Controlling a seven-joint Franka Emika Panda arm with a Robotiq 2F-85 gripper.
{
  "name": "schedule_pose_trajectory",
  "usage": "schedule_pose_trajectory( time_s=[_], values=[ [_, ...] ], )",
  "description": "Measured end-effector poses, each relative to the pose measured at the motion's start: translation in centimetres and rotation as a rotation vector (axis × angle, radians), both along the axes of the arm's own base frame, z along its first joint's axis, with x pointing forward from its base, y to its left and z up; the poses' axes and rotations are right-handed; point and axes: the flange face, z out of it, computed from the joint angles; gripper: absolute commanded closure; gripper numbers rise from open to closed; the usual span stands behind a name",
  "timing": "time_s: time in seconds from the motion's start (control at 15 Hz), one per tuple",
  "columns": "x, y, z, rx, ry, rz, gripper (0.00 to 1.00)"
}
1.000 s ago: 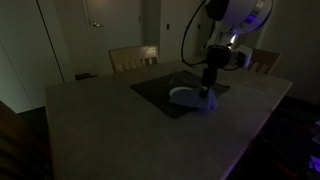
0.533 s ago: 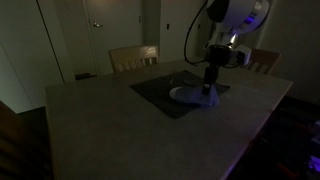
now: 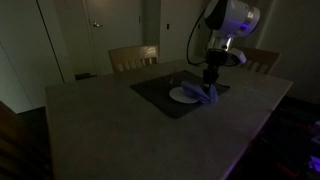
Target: Use the towel to wipe the plate
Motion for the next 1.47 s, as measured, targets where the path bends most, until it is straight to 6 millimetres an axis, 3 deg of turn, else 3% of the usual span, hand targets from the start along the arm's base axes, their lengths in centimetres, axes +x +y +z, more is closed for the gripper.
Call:
schedule_pose_trajectory(
  time_s=[0.27,0.47,0.67,0.8,1.13,1.47],
  values=[
    [3.2,-0.5,1.7,-0.034,-0.045,-0.040,0.98],
    [6.2,0.3,3.9,-0.029,-0.114,-0.034,0.98],
    [8.5,2.7,5.5,-0.003,-0.165,-0.005,0.98],
    [9.0,5.1,5.6,0.029,-0.172,0.011,0.98],
    [7.5,9.7,4.1,0.138,-0.100,0.050,0.98],
    [3.1,8.7,0.8,0.186,-0.010,0.014,0.98]
  ],
)
